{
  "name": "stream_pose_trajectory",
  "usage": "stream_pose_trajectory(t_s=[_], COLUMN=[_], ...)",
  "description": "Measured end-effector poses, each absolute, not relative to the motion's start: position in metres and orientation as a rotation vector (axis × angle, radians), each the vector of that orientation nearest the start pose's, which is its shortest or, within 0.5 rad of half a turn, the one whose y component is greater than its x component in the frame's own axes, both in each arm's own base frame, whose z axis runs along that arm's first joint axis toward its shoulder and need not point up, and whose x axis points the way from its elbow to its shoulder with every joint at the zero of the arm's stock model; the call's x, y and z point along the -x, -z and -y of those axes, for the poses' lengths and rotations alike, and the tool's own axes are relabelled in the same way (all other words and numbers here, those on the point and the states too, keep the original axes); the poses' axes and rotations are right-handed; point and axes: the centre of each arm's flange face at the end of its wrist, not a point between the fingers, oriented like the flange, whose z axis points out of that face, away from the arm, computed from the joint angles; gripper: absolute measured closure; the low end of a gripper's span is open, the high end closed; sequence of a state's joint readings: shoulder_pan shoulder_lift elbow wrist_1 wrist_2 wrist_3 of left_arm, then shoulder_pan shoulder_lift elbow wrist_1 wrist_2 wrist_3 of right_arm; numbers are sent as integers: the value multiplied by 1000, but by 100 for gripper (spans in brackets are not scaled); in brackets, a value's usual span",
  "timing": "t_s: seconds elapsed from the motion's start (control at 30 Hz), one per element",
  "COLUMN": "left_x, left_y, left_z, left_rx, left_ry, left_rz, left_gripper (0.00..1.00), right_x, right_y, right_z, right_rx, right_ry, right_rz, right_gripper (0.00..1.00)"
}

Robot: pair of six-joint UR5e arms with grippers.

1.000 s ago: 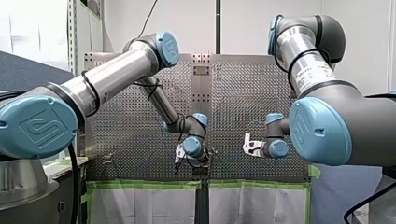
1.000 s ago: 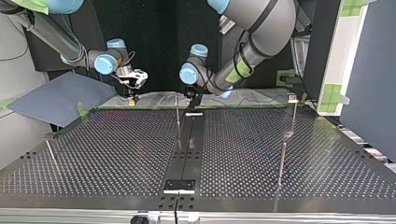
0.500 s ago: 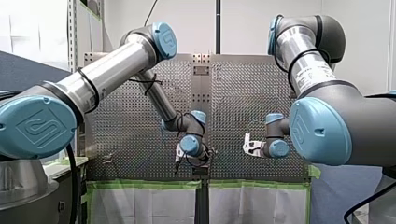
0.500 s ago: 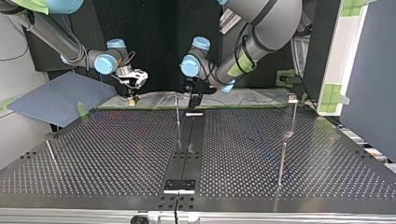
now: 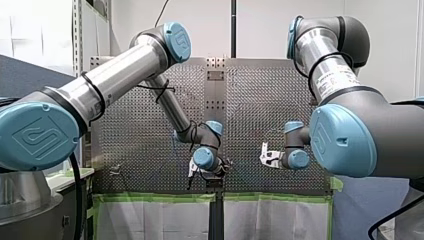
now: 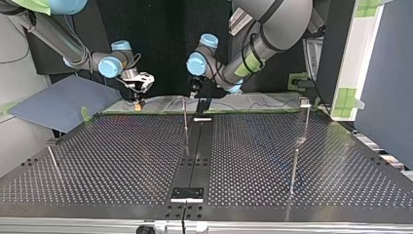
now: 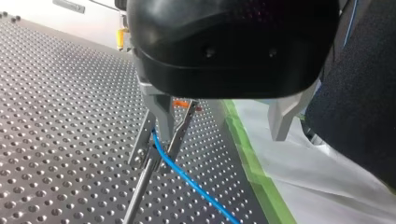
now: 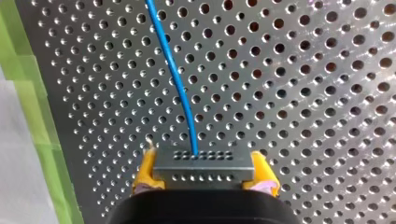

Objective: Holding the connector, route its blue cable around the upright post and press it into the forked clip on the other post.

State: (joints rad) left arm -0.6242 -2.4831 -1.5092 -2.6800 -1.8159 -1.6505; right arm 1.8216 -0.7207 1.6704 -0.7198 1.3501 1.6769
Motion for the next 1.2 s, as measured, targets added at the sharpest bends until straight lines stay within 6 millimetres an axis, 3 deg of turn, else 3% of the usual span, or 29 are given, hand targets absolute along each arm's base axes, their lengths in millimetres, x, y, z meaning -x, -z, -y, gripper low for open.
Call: stream_pose_trajectory(t_s=[0.3, 0.63, 1.2], left_x=[-460, -455, -445], left_y=[0, -16, -18], left_z=[467, 471, 474], left_rx=[-367, -349, -326], left_ry=[218, 166, 83], left_rz=[-1918, -1896, -1881], left_gripper=[0, 0, 0], right_x=[-304, -305, -306], right_y=[-4, -4, -4], right_z=[561, 561, 560], right_rx=[-1703, -1704, -1709], right_ry=[-1494, -1497, -1503], right_rz=[1227, 1227, 1223], right_gripper=[100, 100, 100])
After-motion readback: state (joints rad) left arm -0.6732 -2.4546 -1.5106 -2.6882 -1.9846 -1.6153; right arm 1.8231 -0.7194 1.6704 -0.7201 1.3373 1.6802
